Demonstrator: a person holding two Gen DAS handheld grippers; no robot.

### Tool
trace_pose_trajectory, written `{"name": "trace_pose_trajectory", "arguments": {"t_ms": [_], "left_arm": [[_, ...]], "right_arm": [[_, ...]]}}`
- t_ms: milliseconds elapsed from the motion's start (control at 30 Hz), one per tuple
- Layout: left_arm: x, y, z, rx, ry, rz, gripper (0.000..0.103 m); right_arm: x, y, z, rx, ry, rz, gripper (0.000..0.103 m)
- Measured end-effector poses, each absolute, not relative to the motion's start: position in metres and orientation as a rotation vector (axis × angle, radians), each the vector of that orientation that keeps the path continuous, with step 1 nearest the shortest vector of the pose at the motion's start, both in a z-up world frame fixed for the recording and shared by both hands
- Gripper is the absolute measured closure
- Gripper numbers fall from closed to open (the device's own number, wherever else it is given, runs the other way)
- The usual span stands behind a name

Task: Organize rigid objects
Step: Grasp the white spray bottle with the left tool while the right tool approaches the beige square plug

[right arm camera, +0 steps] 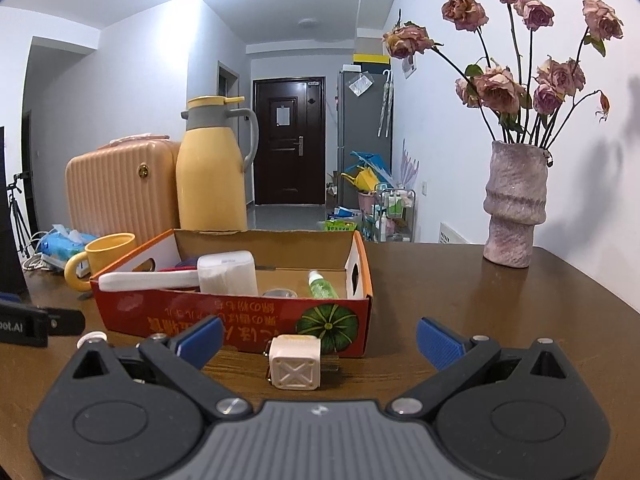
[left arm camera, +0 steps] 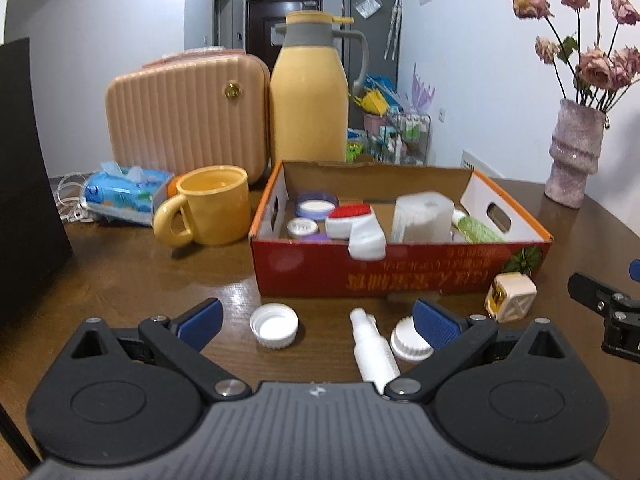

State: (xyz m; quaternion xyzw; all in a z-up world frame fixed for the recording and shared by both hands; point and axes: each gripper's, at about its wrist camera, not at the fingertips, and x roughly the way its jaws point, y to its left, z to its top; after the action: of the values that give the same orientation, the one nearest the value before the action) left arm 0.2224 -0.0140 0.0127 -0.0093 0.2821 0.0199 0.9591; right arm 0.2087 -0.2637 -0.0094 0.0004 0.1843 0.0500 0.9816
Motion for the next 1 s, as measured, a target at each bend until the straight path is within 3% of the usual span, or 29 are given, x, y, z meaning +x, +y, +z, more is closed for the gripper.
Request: {"name": "trace_pose_trajectory", "arguments": {"t_ms": [533,633,833,967,1000], "left_arm": [[0.248,-0.030,-0.025,0.036,0.732,0.034,0.000],[0.255,-0.033,-0.033,0.040,0.758,0.037,0.005],[0.266,-0.042,-0.045,0.049,0.798,0.022,0.029],[0.268,-0.043,-0.047,0.023,0.797,-0.032,0.070],[0.266,-0.043,-0.046,0.025,0.791,-0.040,0.070]], "right_arm": [[0.220,-0.262,-0.024,0.012,0.432,0.094,0.000],[0.222,-0.264,-0.028,0.022,0.445,0.093,0.000],[0.225,-0.265,-0.033,0.035,0.460,0.092,0.000],[0.227,-0.265,-0.035,0.043,0.463,0.093,0.000],[0.227,-0.265,-0.035,0.045,0.464,0.093,0.000]]}}
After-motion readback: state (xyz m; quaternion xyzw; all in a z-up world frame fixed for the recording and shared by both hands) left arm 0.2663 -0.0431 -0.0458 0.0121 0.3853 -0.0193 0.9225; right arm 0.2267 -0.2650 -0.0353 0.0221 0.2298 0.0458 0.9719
